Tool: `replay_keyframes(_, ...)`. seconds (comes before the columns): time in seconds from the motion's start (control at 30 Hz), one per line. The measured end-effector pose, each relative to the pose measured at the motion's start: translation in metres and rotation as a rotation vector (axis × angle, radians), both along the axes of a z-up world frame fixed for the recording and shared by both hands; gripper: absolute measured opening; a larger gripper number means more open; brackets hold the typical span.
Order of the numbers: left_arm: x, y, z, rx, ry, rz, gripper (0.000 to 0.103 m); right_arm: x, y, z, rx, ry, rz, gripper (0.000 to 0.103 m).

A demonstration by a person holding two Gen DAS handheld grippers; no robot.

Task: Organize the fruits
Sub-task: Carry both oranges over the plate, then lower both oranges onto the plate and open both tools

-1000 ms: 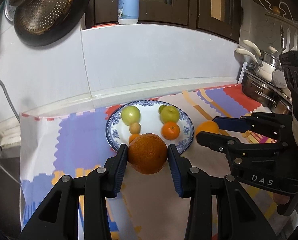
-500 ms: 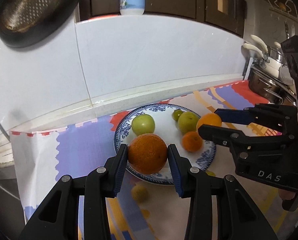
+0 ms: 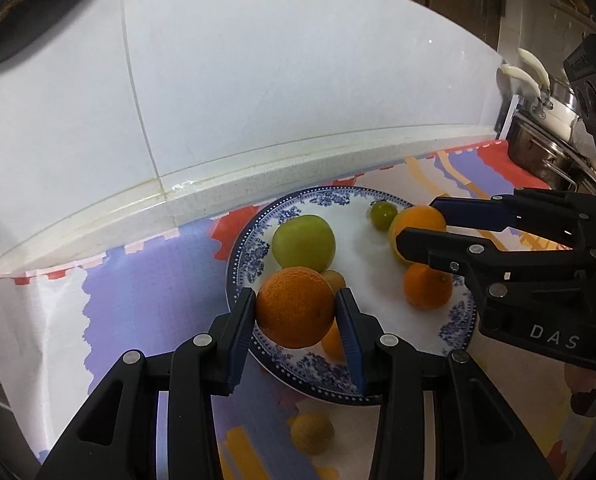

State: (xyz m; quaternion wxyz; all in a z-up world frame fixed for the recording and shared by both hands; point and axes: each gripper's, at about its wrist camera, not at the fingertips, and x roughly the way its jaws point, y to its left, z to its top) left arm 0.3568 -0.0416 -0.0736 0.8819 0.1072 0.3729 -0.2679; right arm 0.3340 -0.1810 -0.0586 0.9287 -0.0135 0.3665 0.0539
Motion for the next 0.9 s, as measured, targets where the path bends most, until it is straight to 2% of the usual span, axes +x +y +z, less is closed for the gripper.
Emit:
replay_keyframes(0.5, 0.017, -0.008, -0.013, 0.012, 0.051, -0.046, 0.041, 0.017, -0.002, -0.010, 0.002, 0.033, -0.020, 0.040)
replay_keyframes(0.57, 0.016, -0.007, -0.011, 0.009, 0.040, -0.042, 0.050, 0.016, -0.003, -0.010, 0.003, 0.032, -0.023, 0.040)
replay_keyframes(0.6, 0.014, -0.006, -0.009, 0.006, 0.031, -0.036, 0.052, 0.016, -0.004, -0.009, -0.001, 0.033, -0.035, 0.044)
replay_keyframes(0.63, 0.013, -0.005, -0.007, 0.003, 0.025, -0.032, 0.053, 0.014, -0.005, -0.008, 0.000, 0.035, -0.050, 0.053)
replay_keyframes(0.67, 0.011, -0.004, -0.004, 0.000, 0.020, -0.029, 0.053, 0.013, -0.006, -0.007, 0.003, 0.033, -0.058, 0.055)
replay_keyframes(0.9, -0.016, 0.004, 0.021, -0.016, -0.058, 0.004, 0.058, -0.014, -0.007, 0.009, -0.015, -0.015, -0.089, 0.055)
